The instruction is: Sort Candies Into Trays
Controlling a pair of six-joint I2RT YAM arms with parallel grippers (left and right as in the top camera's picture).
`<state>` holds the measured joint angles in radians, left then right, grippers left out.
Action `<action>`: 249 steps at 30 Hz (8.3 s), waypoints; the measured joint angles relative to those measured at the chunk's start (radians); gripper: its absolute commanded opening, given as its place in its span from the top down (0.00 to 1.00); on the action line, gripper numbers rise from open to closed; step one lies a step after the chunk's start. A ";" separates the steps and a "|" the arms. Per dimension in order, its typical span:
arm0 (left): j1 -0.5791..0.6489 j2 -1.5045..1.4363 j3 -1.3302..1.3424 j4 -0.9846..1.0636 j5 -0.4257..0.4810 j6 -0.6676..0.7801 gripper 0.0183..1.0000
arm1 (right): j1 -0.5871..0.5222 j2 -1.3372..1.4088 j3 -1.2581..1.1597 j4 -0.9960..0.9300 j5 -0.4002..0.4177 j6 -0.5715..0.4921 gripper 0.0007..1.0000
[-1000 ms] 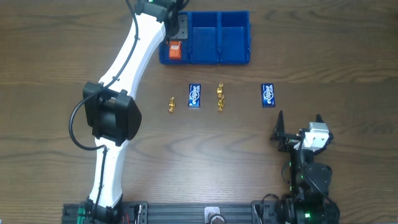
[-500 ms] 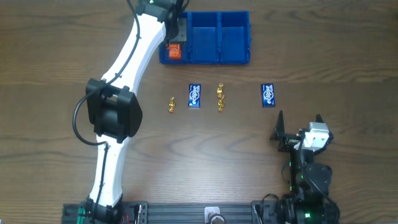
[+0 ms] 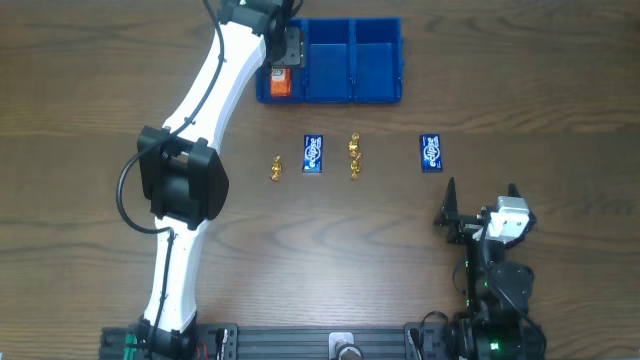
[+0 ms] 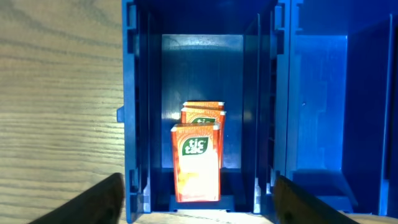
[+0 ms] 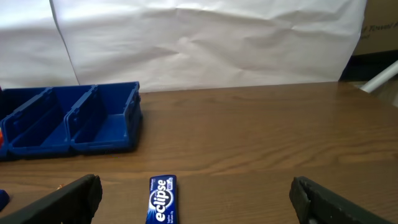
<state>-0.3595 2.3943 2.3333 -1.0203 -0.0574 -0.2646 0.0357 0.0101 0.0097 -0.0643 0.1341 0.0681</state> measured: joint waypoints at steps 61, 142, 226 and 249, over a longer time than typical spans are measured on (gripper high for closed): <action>0.383 -2.383 -2.318 1.015 0.273 0.294 0.00 | 0.000 -0.002 0.000 0.000 -0.003 0.000 0.00; 0.383 -2.384 -2.308 0.998 0.292 0.375 0.00 | 0.051 2.077 1.466 -0.928 -0.110 0.061 0.09; 0.383 -2.384 -2.308 0.998 0.292 0.375 0.00 | 0.433 2.289 2.142 -0.713 0.119 0.345 0.00; 0.383 -2.384 -2.308 0.998 0.292 0.375 0.00 | 0.634 2.138 1.725 -0.909 -0.011 0.620 0.00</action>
<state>0.0235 0.0101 0.0257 -0.0223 0.2344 0.1104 0.6697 2.1479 1.7351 -0.9730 0.1234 0.6880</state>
